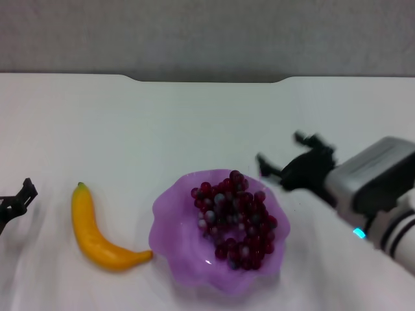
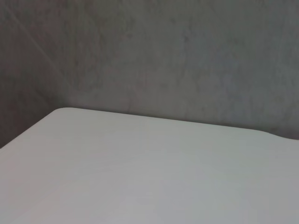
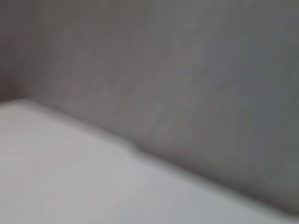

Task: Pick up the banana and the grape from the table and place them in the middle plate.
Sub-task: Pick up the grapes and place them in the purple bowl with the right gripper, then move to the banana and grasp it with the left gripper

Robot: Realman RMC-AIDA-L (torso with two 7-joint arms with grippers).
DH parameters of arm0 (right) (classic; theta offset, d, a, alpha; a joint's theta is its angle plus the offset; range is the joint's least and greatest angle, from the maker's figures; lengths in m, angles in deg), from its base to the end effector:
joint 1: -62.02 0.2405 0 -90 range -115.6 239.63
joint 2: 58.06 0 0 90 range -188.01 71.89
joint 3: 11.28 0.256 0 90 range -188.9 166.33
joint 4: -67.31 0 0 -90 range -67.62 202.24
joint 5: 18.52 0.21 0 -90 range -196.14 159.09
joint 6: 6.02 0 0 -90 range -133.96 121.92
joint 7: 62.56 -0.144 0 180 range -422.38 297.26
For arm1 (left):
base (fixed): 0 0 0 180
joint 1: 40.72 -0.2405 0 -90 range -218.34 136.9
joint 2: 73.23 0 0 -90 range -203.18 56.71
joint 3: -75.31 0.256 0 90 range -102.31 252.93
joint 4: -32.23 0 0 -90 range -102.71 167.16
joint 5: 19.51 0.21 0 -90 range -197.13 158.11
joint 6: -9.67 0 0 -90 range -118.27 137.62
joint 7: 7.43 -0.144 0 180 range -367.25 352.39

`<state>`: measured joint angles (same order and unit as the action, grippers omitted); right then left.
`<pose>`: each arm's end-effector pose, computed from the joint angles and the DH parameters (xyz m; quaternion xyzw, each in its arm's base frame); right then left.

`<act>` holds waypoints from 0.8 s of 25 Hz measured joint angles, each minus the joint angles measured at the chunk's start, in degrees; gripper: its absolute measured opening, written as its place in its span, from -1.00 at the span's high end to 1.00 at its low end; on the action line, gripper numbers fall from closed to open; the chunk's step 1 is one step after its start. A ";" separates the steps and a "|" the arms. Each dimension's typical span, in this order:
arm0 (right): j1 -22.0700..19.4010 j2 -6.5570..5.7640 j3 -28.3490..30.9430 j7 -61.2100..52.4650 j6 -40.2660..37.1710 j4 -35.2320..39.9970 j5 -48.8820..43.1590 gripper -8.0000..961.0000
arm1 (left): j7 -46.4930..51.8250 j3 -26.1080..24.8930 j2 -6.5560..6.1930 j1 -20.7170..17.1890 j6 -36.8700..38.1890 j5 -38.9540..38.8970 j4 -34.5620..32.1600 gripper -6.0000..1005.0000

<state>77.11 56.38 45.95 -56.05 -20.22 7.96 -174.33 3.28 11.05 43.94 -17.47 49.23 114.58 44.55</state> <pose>0.2221 0.3442 -0.0729 -0.8497 0.1887 0.1772 0.4594 -0.3977 0.3303 -0.0112 -0.6296 -0.4314 -0.1781 0.6211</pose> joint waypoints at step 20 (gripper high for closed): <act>6.80 0.83 0.95 -32.32 -40.54 44.08 4.77 -0.88 | 1.74 6.13 0.03 -1.57 2.89 0.45 6.97 -0.64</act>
<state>83.91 57.21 46.89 -88.37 -60.76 52.04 -169.56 5.02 17.18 43.96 -19.05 52.12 115.03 51.52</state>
